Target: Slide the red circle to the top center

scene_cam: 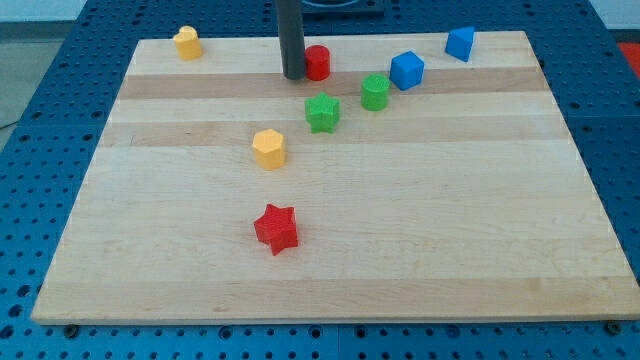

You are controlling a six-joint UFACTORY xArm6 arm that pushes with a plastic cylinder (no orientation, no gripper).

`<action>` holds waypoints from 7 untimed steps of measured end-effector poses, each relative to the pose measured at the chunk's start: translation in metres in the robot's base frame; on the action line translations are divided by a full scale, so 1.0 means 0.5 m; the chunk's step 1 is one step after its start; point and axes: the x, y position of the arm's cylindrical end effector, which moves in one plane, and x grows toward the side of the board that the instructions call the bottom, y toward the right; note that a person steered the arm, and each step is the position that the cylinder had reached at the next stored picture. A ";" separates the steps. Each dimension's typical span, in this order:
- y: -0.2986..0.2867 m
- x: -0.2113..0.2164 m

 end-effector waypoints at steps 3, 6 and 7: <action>0.156 0.008; 0.139 -0.070; 0.158 -0.021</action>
